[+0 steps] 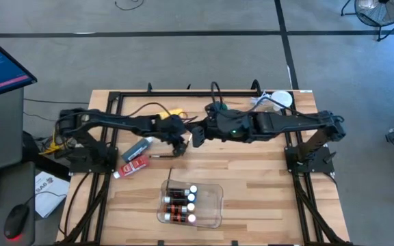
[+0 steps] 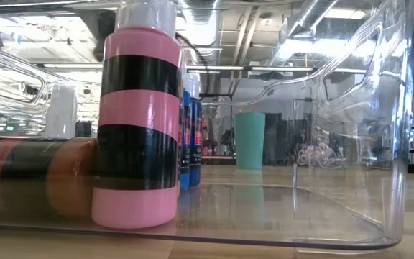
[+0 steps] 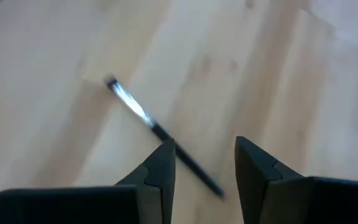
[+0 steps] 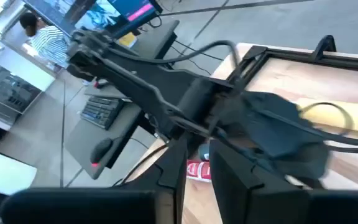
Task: Pick & Place Paint Supplies
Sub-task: Adjust the paint brushes on the table
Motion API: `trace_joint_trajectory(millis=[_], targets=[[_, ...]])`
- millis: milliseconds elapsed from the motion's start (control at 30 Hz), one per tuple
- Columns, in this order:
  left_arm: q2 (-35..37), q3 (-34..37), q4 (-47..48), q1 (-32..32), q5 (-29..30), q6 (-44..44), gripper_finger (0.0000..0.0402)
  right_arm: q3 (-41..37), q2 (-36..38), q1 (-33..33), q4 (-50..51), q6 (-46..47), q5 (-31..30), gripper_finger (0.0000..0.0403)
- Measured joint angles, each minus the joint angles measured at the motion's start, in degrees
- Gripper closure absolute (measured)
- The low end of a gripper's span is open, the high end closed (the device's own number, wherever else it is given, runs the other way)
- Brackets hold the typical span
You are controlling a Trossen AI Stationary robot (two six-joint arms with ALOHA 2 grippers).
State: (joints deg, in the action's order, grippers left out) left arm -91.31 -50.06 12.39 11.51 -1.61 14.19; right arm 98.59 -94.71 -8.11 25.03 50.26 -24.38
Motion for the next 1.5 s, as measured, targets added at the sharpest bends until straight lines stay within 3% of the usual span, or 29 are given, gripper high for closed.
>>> trace_joint_trajectory(millis=[133, 333, 467, 567, 833, 1067, 1500], targets=[[-4.70, -5.93, 2.32, -0.40, 5.75, -0.21, 0.0309, 0.00, 0.49, -1.02, 0.12, -2.39, -0.61, 0.0341], [-1.82, -7.56, 20.24, -1.17, 5.13, -1.95, 0.0309, -0.02, 0.49, -1.65, 2.90, -2.80, 1.97, 0.0341], [4.46, -4.05, 28.84, -1.54, 5.41, -3.19, 0.0309, -0.04, 0.49, -2.53, 6.41, -5.24, 2.13, 0.0341], [10.34, 1.15, 30.83, -1.67, 2.00, -3.15, 0.0309, -0.04, 0.49, -2.99, 8.61, -5.87, 2.21, 0.0341], [21.15, 14.65, 27.27, -3.12, 1.66, -3.32, 0.0309, -0.04, 0.49, -4.52, 9.50, -9.83, 2.07, 0.0341], [18.01, 15.19, 24.96, -5.72, 5.18, -5.23, 0.0309, -0.04, 0.49, -5.75, 10.51, -10.32, 2.06, 0.0341], [6.28, 14.33, 21.46, -11.89, 5.42, -5.95, 0.0323, -0.04, 0.49, -6.15, 12.62, -9.72, 2.06, 0.0341]])
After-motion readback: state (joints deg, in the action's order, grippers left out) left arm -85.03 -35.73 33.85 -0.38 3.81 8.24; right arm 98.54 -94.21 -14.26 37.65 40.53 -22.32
